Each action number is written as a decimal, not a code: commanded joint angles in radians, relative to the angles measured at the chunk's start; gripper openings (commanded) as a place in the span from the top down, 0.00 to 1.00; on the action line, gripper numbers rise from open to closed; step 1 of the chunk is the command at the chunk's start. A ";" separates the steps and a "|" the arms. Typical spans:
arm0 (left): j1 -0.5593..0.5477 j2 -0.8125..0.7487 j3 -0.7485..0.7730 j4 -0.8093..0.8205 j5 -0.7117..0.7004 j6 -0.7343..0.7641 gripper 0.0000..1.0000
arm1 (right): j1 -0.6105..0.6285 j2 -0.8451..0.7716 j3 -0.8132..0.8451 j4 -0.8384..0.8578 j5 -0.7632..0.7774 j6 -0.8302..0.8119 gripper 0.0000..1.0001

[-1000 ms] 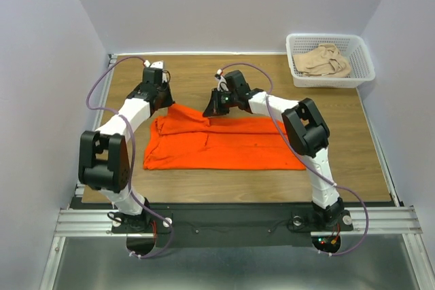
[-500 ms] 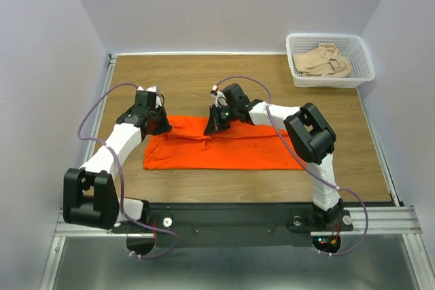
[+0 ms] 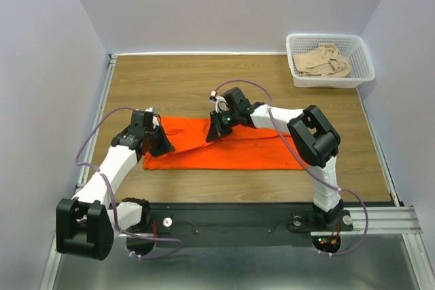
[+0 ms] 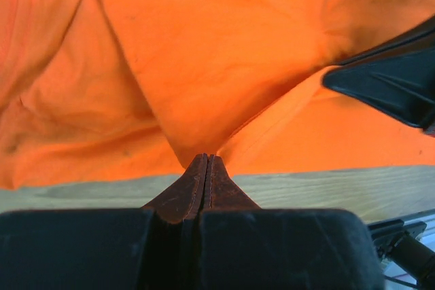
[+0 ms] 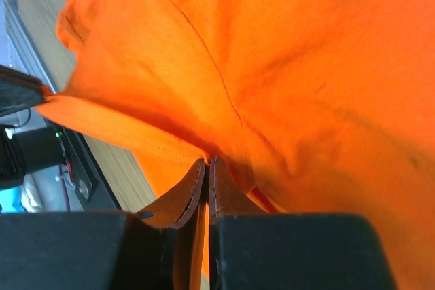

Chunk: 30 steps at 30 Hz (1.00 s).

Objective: Fold and stack the t-shirts
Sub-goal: Fold the tshirt

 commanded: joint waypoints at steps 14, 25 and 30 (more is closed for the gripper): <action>-0.015 -0.083 -0.017 -0.045 -0.066 -0.051 0.37 | 0.024 -0.143 -0.033 -0.156 0.013 -0.131 0.48; 0.043 0.035 0.067 0.143 -0.280 -0.043 0.19 | -0.178 -0.413 -0.194 -0.223 0.387 -0.130 0.47; 0.097 0.212 0.142 0.229 -0.252 0.026 0.20 | -0.412 -0.477 -0.260 -0.222 0.470 -0.090 0.46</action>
